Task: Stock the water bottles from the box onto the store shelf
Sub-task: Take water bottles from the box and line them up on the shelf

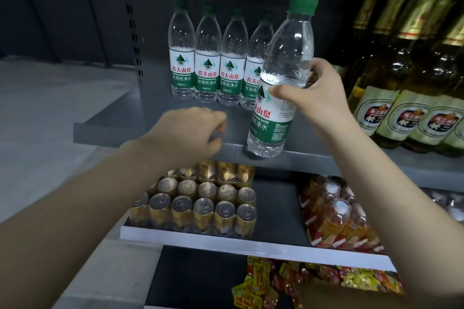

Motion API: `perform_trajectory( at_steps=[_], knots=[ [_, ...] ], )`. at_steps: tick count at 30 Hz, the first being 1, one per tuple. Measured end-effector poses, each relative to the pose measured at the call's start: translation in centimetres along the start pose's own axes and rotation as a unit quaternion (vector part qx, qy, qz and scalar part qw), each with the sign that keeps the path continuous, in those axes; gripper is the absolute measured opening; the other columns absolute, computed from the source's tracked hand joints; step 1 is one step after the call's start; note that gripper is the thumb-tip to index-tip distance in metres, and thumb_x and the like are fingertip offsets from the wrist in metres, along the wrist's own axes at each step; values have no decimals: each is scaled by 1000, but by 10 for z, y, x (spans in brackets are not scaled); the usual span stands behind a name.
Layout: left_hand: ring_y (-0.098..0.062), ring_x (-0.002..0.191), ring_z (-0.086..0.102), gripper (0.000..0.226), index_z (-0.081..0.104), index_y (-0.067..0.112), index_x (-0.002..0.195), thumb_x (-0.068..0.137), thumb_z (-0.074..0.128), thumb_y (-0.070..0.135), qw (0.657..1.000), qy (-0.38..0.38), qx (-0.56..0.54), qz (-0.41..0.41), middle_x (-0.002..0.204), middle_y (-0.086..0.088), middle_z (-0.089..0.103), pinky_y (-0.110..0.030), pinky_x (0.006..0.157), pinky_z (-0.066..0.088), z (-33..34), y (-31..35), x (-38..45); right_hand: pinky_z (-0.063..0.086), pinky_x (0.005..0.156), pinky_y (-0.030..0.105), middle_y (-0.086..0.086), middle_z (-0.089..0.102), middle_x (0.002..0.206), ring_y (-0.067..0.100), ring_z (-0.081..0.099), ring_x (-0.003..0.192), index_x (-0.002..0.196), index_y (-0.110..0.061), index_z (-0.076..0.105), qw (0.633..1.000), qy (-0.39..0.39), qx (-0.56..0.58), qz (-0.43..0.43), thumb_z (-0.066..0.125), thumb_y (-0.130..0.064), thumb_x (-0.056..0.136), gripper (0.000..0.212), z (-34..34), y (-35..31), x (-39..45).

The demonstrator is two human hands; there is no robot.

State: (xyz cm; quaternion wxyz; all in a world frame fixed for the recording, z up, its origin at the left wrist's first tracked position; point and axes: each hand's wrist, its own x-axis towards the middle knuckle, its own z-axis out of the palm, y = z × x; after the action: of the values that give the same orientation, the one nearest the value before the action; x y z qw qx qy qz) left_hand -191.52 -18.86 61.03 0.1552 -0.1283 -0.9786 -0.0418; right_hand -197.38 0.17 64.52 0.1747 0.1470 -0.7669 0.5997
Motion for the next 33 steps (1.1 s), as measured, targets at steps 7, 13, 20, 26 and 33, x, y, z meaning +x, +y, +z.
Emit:
perform_trajectory(
  at_steps=[7,13,20,26,33],
  knots=[
    [-16,97,52,4,42,29,94,91,45,29,1000,10,7,6,105,8,57,-28,71,35,-5,-19,21,53,71,20,-1,61,93,5,59,76,107,-13,49,1000,23,1,8,78,-7,64,52,13,9,33],
    [-15,91,47,4,40,29,91,91,44,30,1000,-4,1,15,104,9,57,-27,71,32,0,-34,37,51,73,23,6,60,100,12,58,81,103,-13,48,999,24,-2,30,77,-2,64,50,24,28,48],
    [-17,99,52,8,48,26,98,92,44,30,1000,-4,-3,21,106,8,58,-27,70,33,7,-43,47,53,82,31,7,61,102,17,61,88,102,-13,48,999,4,3,44,77,1,63,51,31,40,58],
    [-17,101,53,13,51,26,102,91,45,30,1000,-11,-7,16,106,8,59,-28,73,38,8,-50,55,53,82,29,5,62,101,14,61,88,104,-13,49,999,-18,13,44,76,2,64,50,33,45,62],
    [-13,91,53,7,53,25,93,87,50,26,998,-29,-59,-3,90,12,57,-31,80,47,10,-57,64,52,77,18,-1,64,100,5,60,85,112,-12,52,997,-62,20,35,72,5,69,51,31,44,61]
  ],
)
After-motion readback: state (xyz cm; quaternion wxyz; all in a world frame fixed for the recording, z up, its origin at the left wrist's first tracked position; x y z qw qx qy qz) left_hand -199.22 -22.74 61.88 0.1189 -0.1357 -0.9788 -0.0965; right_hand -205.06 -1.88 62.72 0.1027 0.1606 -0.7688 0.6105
